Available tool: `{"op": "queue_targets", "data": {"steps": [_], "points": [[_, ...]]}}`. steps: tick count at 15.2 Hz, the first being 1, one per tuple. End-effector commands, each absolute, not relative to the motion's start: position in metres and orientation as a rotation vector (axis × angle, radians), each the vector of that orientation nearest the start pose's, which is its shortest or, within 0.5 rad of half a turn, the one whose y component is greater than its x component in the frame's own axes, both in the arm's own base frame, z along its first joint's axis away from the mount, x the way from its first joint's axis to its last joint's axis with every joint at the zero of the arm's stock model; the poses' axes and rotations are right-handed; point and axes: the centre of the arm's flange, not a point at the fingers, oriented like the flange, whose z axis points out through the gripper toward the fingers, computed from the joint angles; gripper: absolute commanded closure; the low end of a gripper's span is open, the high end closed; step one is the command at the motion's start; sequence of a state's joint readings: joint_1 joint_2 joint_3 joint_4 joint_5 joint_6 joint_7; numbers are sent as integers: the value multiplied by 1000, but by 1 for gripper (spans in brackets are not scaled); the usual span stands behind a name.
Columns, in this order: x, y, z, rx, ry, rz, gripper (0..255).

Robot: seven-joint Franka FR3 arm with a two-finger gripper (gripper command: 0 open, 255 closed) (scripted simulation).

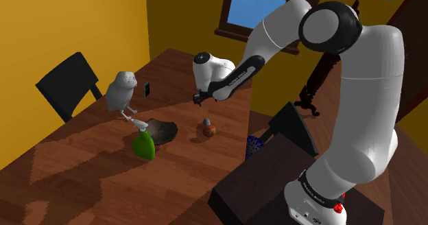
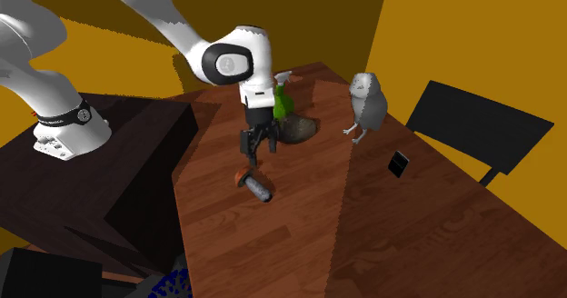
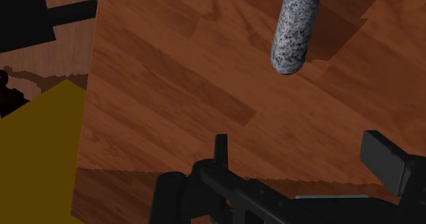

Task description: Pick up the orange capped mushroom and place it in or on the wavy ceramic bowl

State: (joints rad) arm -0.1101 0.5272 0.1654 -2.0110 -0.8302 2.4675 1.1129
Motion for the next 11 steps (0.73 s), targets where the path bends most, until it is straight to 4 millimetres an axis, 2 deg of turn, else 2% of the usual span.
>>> {"op": "queue_targets", "data": {"steps": [1, 8, 11], "points": [[608, 27, 165, -3425, 753, -358, 0], [613, 12, 132, -3425, 753, -358, 0], [613, 11, 129, -3425, 753, -358, 0]]}}
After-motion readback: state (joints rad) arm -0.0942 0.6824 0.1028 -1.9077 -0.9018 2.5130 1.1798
